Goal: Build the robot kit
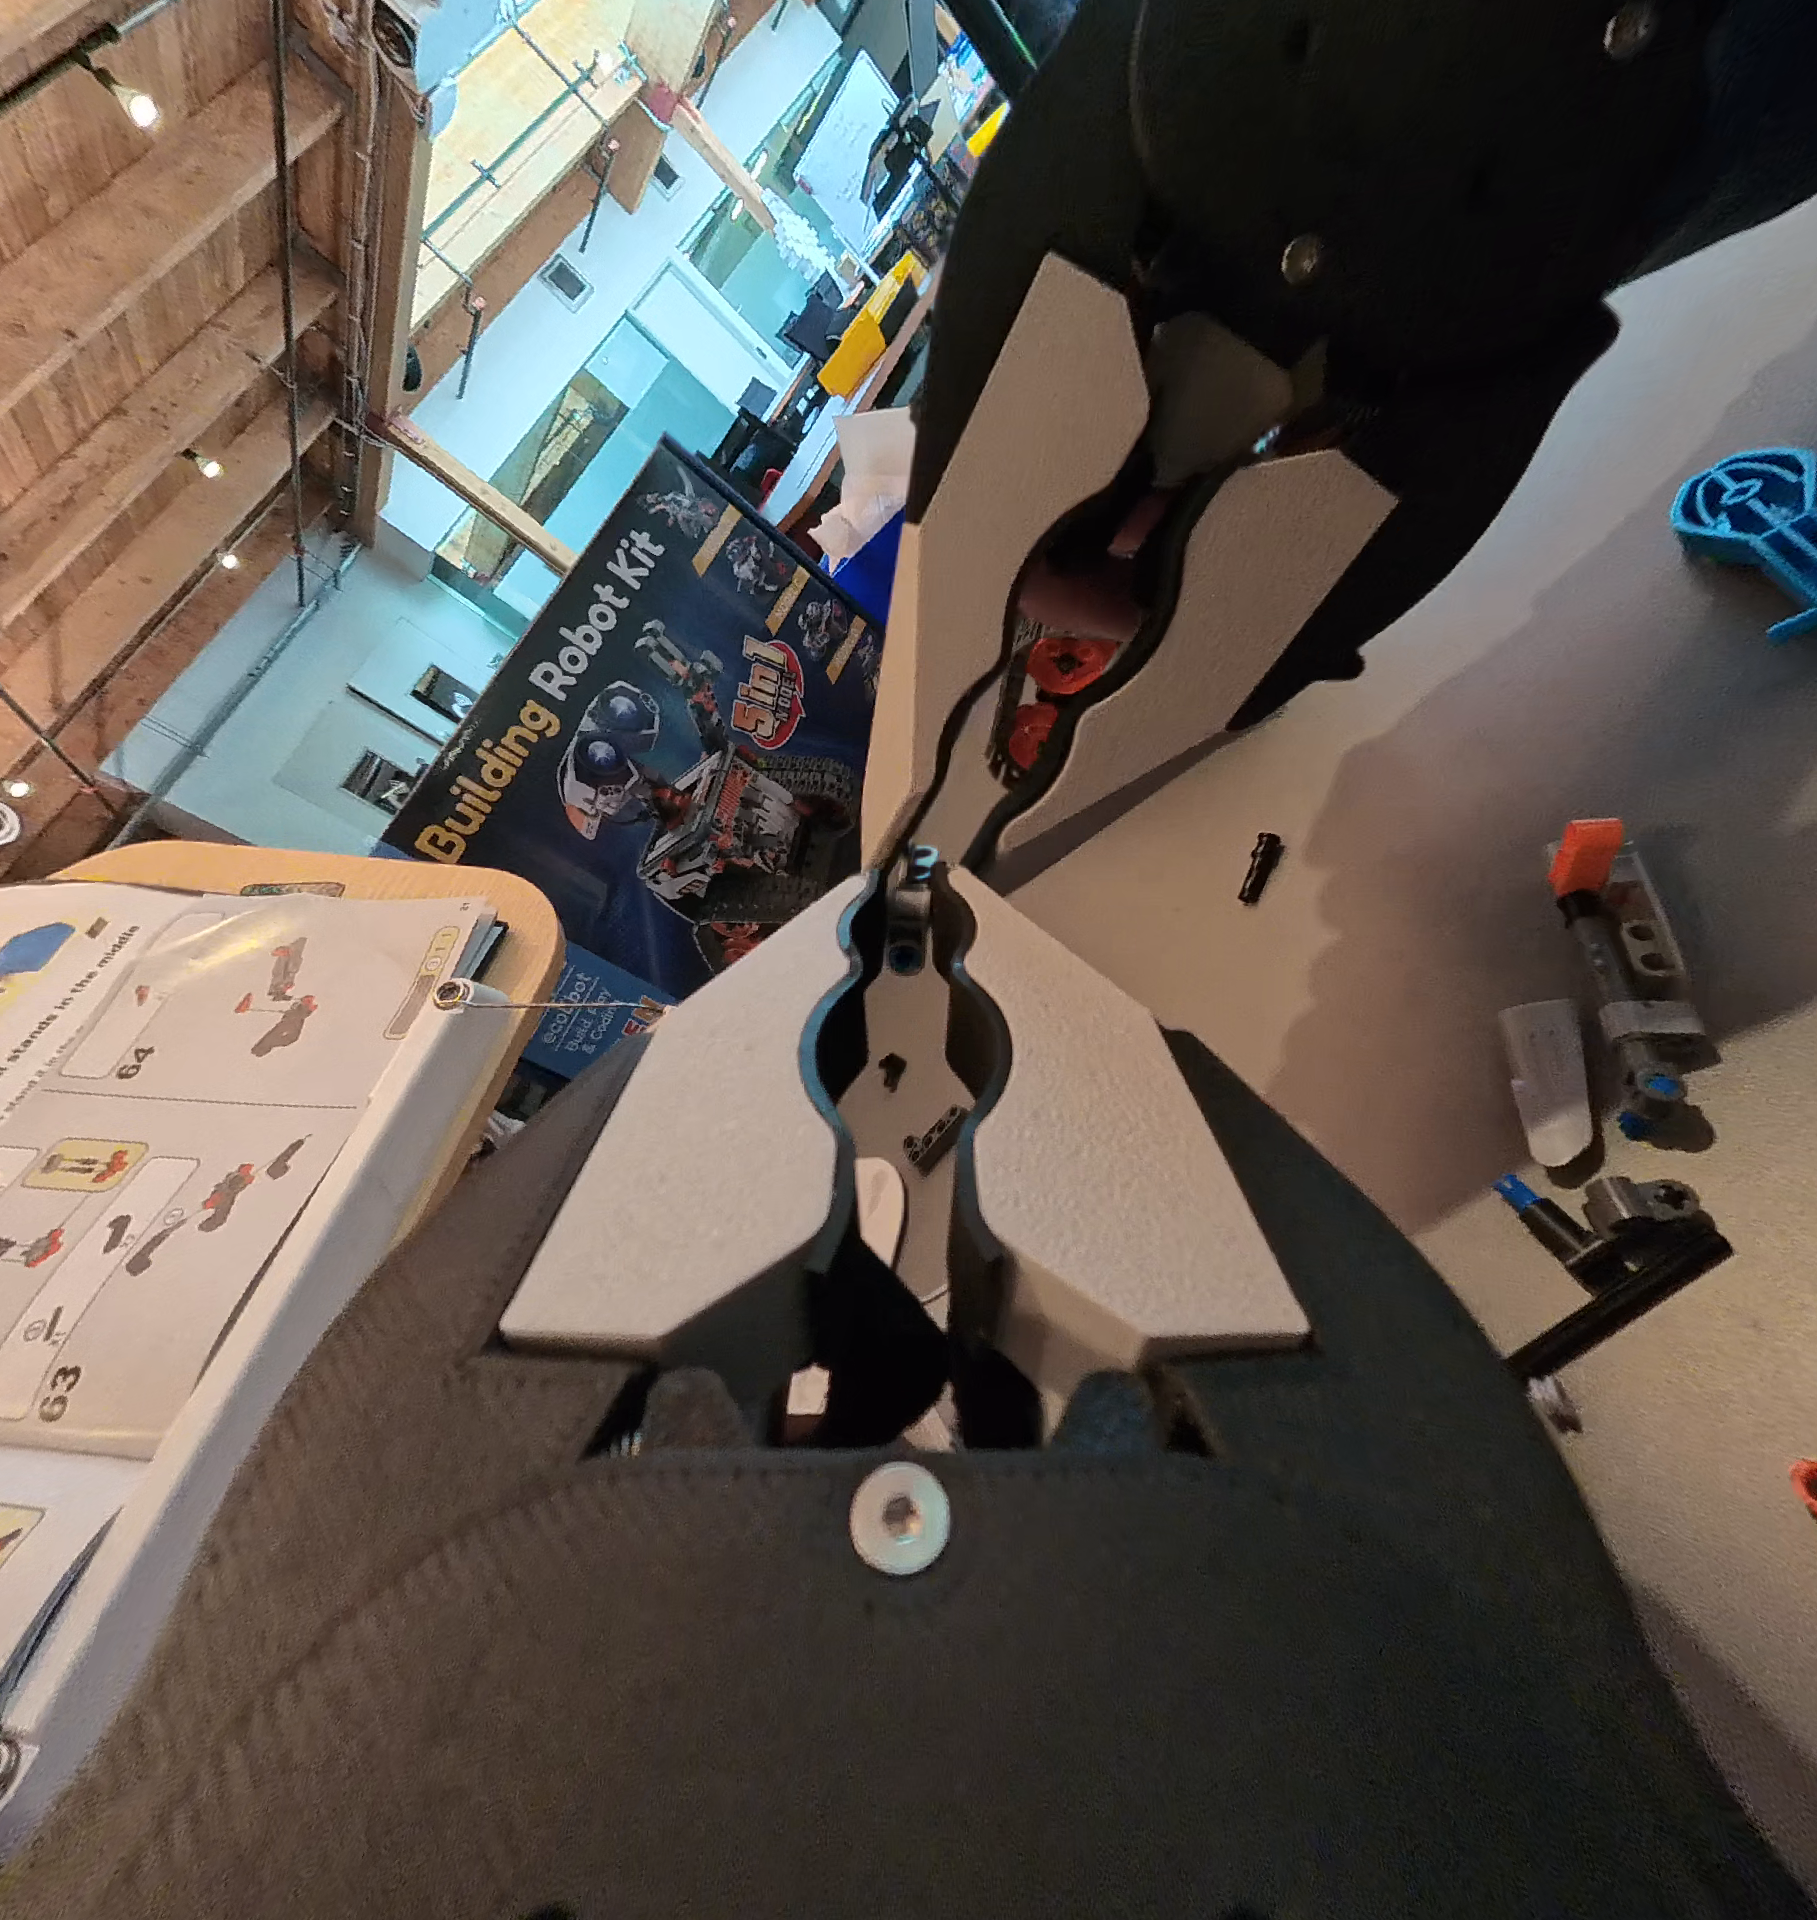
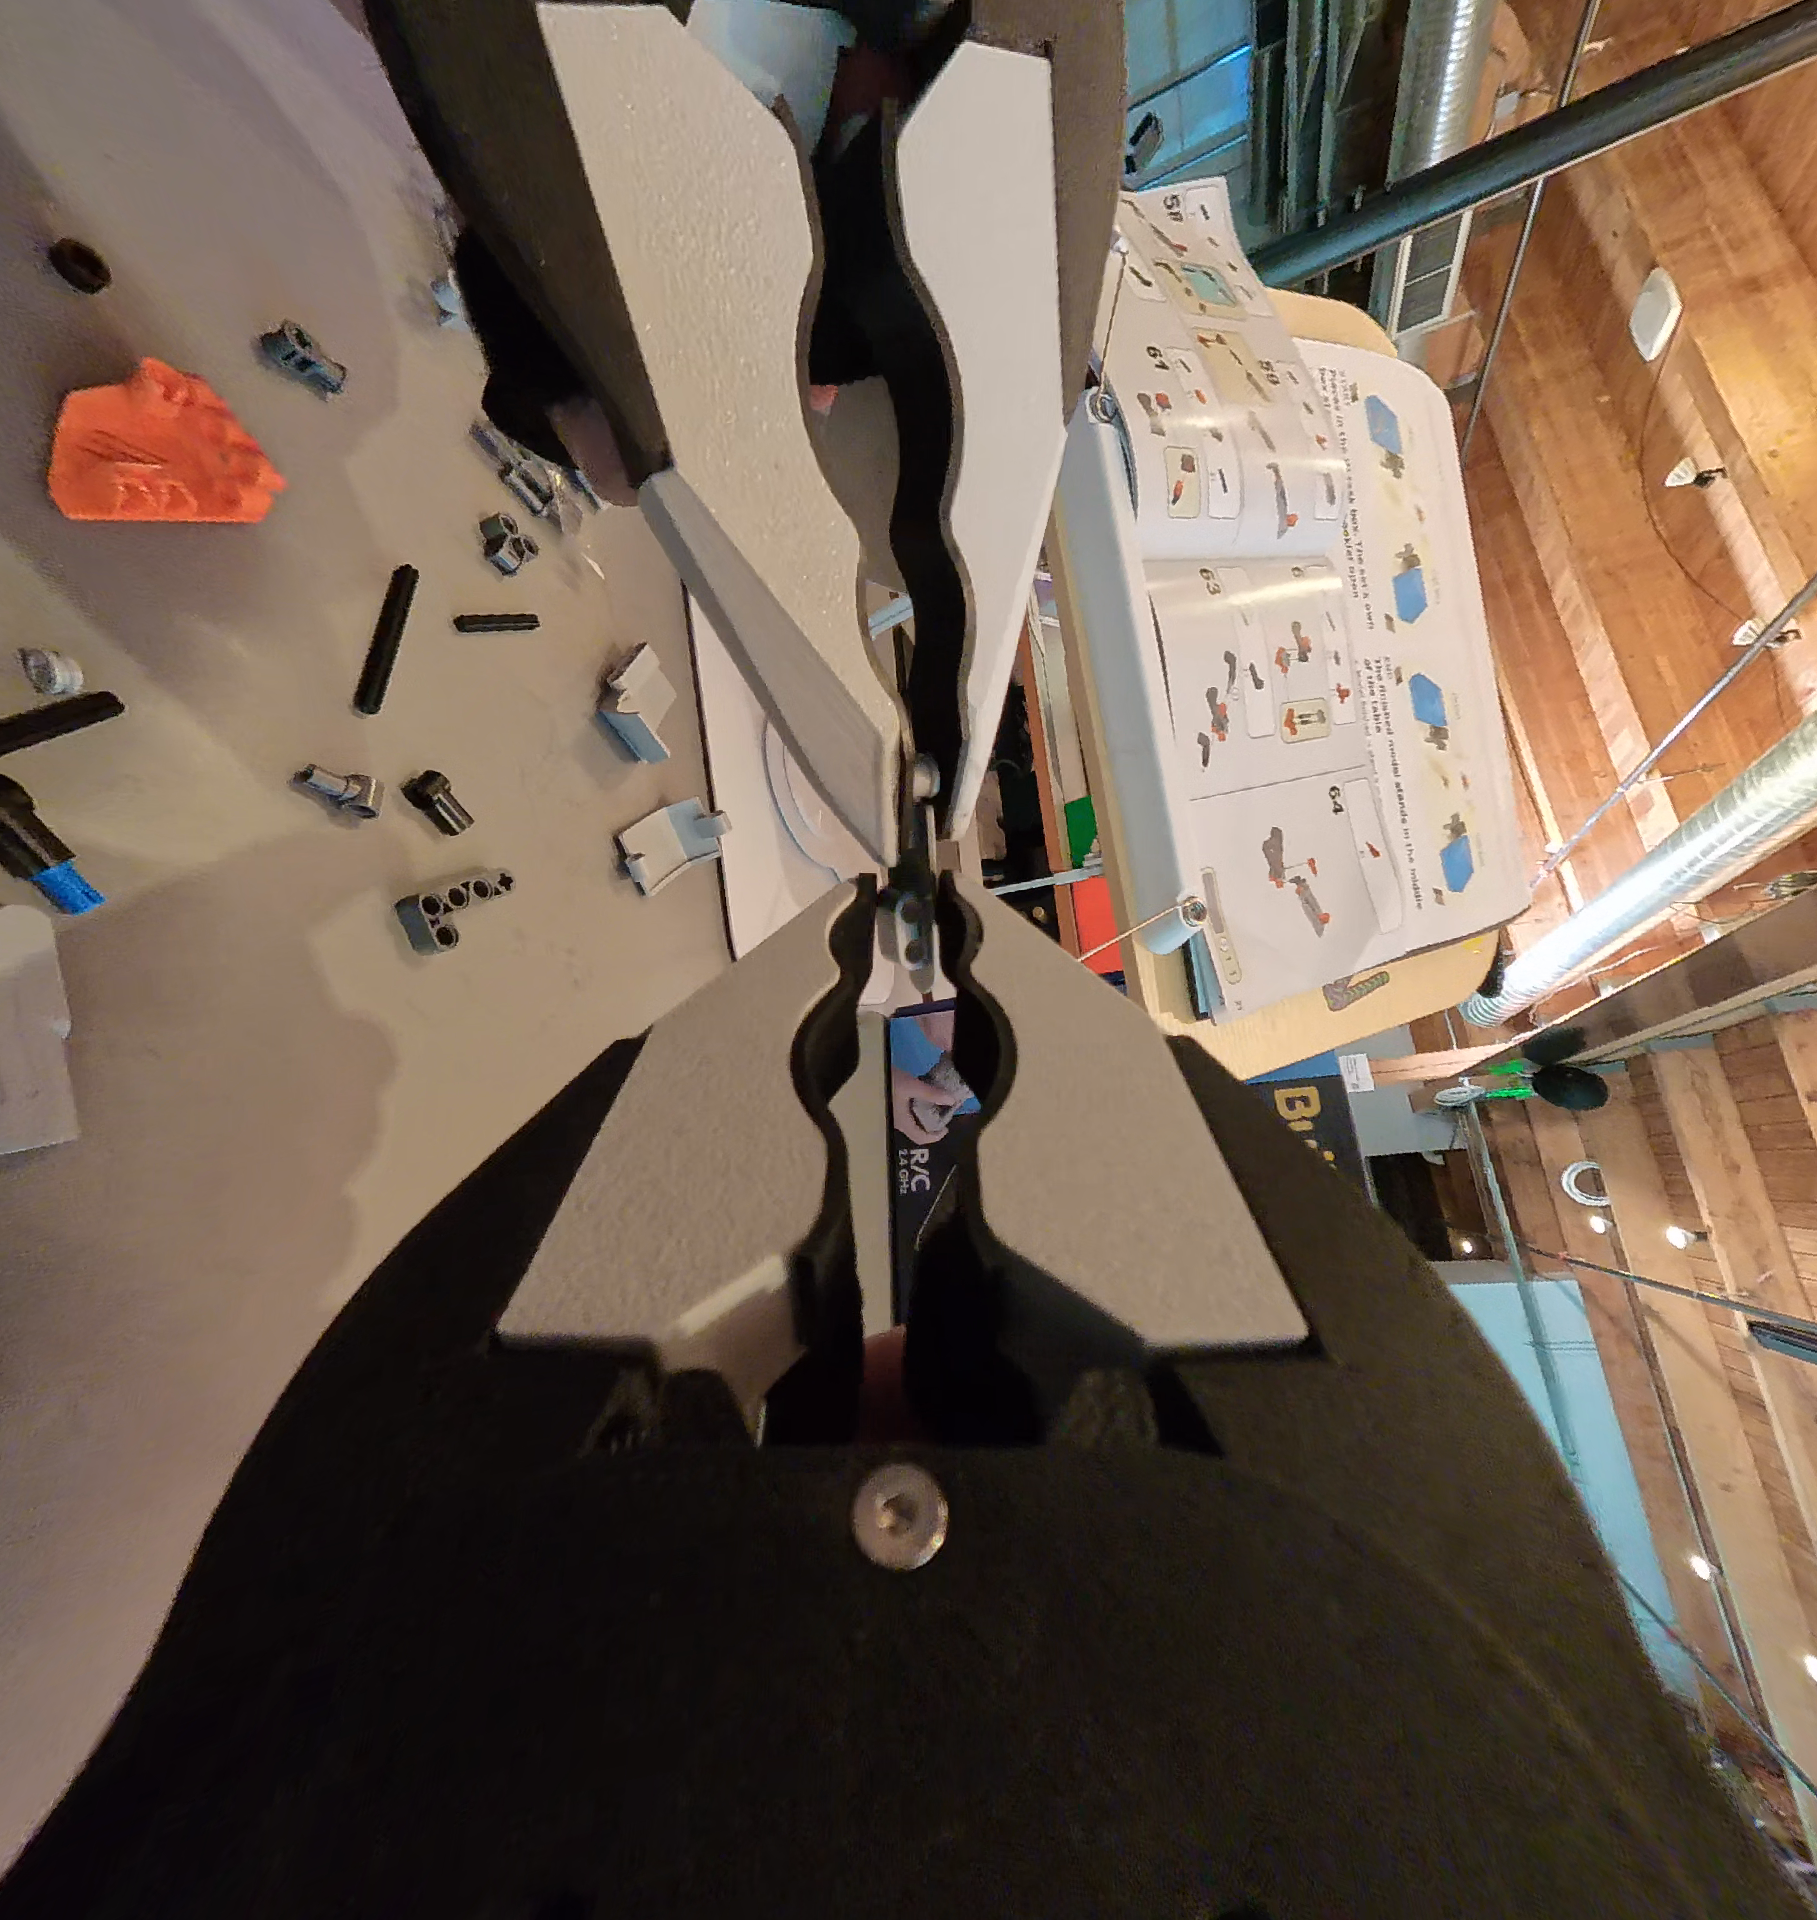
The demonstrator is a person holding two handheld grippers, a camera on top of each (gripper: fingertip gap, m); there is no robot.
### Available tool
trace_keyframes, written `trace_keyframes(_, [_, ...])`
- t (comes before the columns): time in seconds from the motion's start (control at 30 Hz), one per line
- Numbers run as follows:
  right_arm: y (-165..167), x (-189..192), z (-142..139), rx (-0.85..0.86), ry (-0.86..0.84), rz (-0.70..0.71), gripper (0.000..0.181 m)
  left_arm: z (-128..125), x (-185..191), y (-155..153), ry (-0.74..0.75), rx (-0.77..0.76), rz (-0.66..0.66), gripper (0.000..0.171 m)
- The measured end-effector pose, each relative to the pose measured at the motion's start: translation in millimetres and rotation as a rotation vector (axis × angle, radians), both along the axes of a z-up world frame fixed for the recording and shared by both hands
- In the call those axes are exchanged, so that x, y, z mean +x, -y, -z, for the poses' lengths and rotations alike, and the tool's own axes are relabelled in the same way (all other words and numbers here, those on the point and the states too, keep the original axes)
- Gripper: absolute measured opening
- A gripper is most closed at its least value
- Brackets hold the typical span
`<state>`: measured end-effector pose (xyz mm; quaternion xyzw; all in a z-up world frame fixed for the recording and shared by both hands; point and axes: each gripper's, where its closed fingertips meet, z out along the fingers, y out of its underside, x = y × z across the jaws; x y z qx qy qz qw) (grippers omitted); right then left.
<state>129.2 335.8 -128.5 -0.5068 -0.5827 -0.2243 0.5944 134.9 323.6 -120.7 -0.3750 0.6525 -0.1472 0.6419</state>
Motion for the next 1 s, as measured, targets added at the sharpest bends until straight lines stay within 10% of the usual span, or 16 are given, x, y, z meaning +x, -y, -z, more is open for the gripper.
trace_keyframes(0.73, [2, 11, 6, -0.105, -0.027, 0.002, 0.006, 19, -38, -7, -0.249, -0.054, -0.043, 0.022])
trace_keyframes(1.0, [11, 8, 28, -0.203, 0.005, -0.04, 0.005, 85, -75, 43, -0.539, -0.325, 0.065, 0.02])
